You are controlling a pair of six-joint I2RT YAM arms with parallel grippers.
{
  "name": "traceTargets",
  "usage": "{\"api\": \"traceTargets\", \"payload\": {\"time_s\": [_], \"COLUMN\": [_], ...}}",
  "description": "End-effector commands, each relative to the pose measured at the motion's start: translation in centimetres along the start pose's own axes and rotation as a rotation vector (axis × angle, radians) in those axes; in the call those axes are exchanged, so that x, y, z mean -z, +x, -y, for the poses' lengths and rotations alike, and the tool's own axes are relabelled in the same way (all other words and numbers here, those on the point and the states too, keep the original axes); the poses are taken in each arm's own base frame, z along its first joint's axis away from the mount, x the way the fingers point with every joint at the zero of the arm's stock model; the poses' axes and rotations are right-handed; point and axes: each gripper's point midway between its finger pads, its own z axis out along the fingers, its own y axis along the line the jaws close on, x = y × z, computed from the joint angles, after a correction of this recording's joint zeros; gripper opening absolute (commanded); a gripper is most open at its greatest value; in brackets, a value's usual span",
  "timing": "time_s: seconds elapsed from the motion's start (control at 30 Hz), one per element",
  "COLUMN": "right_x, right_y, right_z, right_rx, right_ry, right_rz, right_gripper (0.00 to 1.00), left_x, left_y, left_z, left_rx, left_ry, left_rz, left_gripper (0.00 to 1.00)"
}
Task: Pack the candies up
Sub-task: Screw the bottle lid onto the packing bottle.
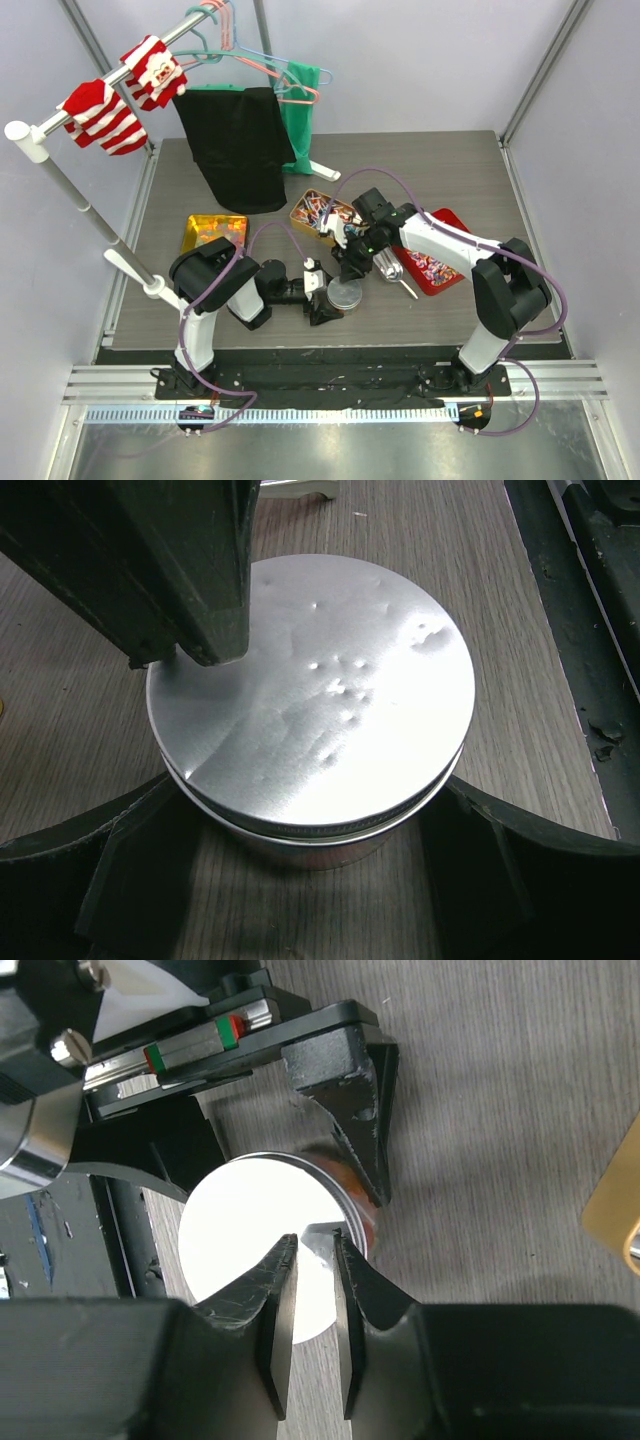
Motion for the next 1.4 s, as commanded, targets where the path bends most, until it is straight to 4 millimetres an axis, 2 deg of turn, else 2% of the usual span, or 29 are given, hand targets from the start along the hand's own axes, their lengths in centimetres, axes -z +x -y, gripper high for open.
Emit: {"api": "traceTargets", "payload": {"time_s": [0.0,0.1,0.17,0.4,0.53,0.9,1.07,1.2,1.37], "right_x": [0.3,0.5,0.8,2.0,1.6,-0.6,-0.4,0.0,0.2], "right_y": [1.4,2.0,1.7,-1.6,-2.4,-1.0,-0.3,0.9,2.7], "right_z": [-0.7,-1.1,-1.0,-0.2,0.7,2.0,1.5,1.0,-0.2], "right_rx": [-0.013,-0.015,-0.002,0.049,0.058,0.026,0.017,0.011,-0.013], "right_ry": [-0.019,-0.018,-0.004,0.03,0.047,0.025,0.016,0.026,0.015], "right_rz": [-0.04,-0.05,-0.038,0.032,0.044,-0.001,-0.021,-0.047,-0.079], "right_gripper": [0.26,0.26,0.26,0.31,0.36,0.39,0.22,0.14,0.13], "left_x": [-0.2,-0.2,-0.2,-0.2,-0.2,-0.2,-0.2,-0.2,-0.2], "left_y": [-3.2,-3.2,-3.1,-3.1,-3.1,-3.1,-3.2,-3.2,-3.2], "left_z": [-1.6,-1.7,-1.7,-1.8,-1.8,-1.8,-1.8,-1.8,-2.0], "left_rx": [-0.16,-0.161,-0.16,-0.16,-0.159,-0.161,-0.162,-0.162,-0.164], "left_ry": [-0.064,-0.067,-0.065,-0.07,-0.07,-0.07,-0.07,-0.073,-0.084], "left_rz": [0.113,0.112,0.113,0.111,0.111,0.112,0.113,0.113,0.112], "left_gripper": [0.87,0.87,0.87,0.87,0.87,0.87,0.87,0.87,0.87]}}
